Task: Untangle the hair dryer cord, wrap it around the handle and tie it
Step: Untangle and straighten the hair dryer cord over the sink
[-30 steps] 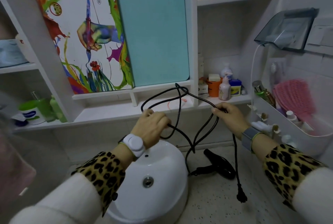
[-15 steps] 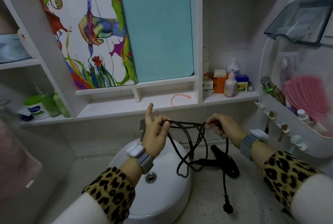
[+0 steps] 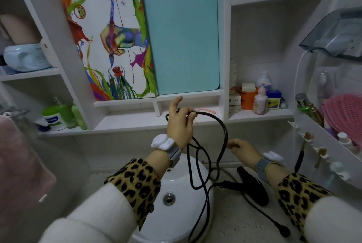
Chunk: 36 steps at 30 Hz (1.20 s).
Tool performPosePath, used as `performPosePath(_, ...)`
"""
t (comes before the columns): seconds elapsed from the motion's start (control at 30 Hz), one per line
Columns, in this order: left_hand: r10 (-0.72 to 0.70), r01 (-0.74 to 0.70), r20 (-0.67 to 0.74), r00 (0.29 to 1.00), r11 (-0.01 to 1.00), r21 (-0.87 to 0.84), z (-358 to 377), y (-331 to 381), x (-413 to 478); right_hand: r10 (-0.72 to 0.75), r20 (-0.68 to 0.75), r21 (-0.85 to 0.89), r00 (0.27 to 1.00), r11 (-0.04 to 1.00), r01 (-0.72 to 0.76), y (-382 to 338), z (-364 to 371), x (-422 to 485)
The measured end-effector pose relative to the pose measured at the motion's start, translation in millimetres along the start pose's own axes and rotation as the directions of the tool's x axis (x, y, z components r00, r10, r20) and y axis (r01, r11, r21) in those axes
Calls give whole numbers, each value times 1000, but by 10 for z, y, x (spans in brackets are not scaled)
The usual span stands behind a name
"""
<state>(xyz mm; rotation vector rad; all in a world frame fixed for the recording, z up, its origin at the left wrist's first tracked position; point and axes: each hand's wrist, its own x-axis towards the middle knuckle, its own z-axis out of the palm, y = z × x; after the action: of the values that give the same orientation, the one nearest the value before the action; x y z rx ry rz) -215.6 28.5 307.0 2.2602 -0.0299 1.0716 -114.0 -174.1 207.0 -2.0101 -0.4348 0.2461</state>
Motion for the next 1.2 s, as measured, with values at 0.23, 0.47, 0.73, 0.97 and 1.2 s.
performPosePath(0.23,42,-47,37,998,988,147,37,-61,134,-236,361,263,902,954,144,-416,-61,-352)
performPosePath(0.47,254,-275,203,946,958,81,-295,-111,204,-165,422,630,891,760,-157,-814,-268,-505)
performPosePath(0.73,-240,303,190,952,658,-690,-637,-213,258,-358,345,-78,868,910,407,-994,-160,-636)
performPosePath(0.97,-316,465,358,879,395,-792,-881,-168,396,-304,504,-414,808,736,535,-1011,355,-596)
performPosePath(1.2,-354,518,396,847,380,-766,-956,107,390,-303,243,-288,921,884,367,-1136,708,-512)
